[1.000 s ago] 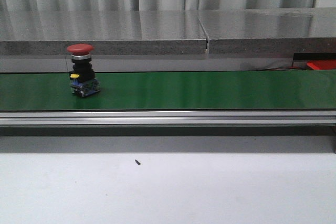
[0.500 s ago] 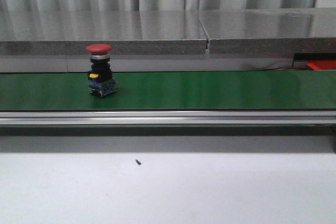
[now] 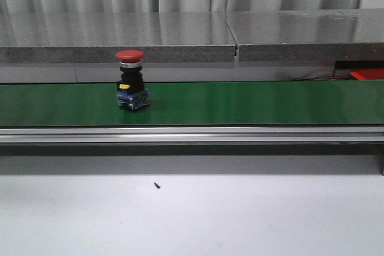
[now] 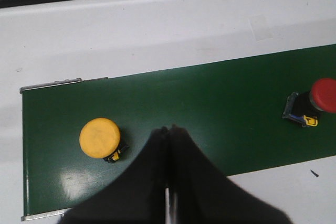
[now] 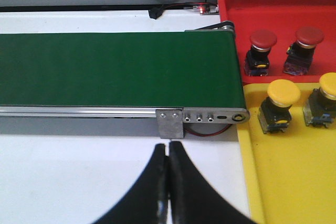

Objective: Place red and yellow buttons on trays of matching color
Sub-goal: 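Set the yellow button on the belt and open the left gripper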

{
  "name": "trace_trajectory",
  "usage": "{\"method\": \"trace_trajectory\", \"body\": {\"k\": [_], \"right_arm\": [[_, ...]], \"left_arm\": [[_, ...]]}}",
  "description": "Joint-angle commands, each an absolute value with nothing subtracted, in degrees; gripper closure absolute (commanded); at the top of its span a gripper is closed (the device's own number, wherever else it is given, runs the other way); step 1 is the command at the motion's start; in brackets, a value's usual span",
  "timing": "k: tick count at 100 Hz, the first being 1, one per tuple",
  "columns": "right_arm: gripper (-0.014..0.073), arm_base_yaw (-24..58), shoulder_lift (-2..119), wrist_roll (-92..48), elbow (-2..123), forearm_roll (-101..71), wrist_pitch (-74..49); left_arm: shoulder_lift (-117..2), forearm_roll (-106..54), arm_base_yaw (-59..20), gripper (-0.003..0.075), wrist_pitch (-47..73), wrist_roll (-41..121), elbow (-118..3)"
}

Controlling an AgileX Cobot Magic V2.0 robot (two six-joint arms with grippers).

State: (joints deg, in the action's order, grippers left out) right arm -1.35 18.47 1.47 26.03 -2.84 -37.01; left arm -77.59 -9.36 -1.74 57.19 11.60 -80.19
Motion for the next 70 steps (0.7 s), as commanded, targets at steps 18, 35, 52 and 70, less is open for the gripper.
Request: {"method": "trace_trajectory", "body": {"k": [18,35,52,70], "right_arm": [[0.0662,-1.3,18.5,1.4,27.5,-2.7,-32.9],[0.0662,-1.3,18.6,1.4,27.6,-2.7,-33.1],[0.0662,-1.3,19.8,1.4,27.7,-2.7,-33.4],[0.0662,-1.3,22.8,1.4,29.1,-2.7,-34.2]], "left_arm": [[-65.6,-6.3,-7.8,0.0739,47.6,8.9,-72.2],[-57.3,-7.2,-7.8,0.0739,44.0,8.9,-64.3],[-48.7,-7.7,-7.8,0.0739,43.6,8.9,-56.7],[-40.5,-7.9,-7.8,0.0739,43.6,8.9,-48.8]]}}
